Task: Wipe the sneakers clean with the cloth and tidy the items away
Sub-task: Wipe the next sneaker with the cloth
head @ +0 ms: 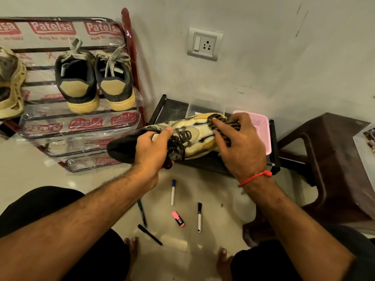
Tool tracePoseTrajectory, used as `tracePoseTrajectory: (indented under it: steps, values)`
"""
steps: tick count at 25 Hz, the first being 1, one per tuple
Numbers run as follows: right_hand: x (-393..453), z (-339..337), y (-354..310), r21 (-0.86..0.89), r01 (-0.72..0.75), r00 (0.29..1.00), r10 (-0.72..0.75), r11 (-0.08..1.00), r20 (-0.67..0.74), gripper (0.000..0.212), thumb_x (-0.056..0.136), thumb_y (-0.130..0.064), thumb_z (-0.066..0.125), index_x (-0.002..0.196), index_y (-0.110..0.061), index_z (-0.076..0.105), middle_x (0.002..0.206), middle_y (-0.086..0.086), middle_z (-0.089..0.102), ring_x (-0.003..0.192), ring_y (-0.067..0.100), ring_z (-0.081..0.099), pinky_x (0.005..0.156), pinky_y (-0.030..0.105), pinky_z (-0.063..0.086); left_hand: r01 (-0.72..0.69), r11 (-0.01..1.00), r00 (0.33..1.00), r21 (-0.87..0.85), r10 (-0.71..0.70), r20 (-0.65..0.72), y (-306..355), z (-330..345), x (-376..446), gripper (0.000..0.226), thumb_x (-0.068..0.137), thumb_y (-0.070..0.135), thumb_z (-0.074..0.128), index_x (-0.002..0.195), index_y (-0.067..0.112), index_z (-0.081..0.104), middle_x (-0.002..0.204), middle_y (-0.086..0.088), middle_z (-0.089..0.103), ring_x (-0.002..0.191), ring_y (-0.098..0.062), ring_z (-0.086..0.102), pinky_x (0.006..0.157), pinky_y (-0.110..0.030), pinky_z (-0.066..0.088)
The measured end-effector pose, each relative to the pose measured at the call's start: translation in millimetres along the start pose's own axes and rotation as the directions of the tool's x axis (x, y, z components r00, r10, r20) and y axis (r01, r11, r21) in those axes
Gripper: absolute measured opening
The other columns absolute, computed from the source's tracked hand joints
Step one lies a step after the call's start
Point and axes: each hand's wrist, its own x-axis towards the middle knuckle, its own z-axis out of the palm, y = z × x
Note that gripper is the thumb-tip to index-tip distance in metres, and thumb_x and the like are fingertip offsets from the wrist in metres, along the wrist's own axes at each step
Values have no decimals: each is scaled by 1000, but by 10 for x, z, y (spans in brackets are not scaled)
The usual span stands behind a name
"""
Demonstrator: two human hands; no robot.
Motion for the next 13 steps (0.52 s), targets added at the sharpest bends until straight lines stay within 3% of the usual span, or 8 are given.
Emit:
tracePoseTrajectory:
  steps: [2,4,6,7,11,13]
  values:
    - [-101,24,-78,-20,125,991,-124,992,57,34,94,-37,56,122,-23,69,117,11,57,96,26,59,56,31,54,-54,997,999,54,54,0,-27,0,14,24,97,34,65,91,11,68,86,-15,73,70,-22,72,48,-32,54]
    - [-4,5,59,1,8,998,-8,1000,60,34,94,-38,57,124,-24,68,117,8,55,96,23,58,60,35,58,-100,988,995,114,101,-6,-53,6,29,26,96,36,66,91,11,70,88,-14,75,83,-30,74,62,-44,62]
    - [69,-32,169,38,-143,989,141,989,43,36,94,-39,58,126,-23,67,115,7,54,95,20,57,67,38,60,-163,972,986,170,168,-16,-70,1,52,27,95,38,67,86,13,71,84,-9,76,83,-29,75,70,-53,62]
    - [25,-17,133,57,-130,991,128,990,41,36,94,-38,58,125,-22,67,114,7,54,94,20,56,66,38,60,-186,964,981,192,194,-22,-69,-2,61,27,94,39,67,85,14,70,82,-8,76,81,-29,75,69,-54,62]
    - [-221,100,-187,5,207,971,-206,978,120,38,92,-37,56,124,-18,67,111,13,57,93,25,60,57,31,57,-185,969,977,163,200,-75,-54,-19,134,28,93,39,69,80,14,69,78,-9,75,78,-31,74,67,-55,62]
    - [-36,81,32,-22,62,996,-61,998,69,35,93,-35,59,123,-20,68,113,13,56,94,27,59,58,35,58,-183,972,976,149,198,-87,-47,-19,147,26,93,36,70,76,16,68,77,-7,75,77,-28,74,71,-54,62]
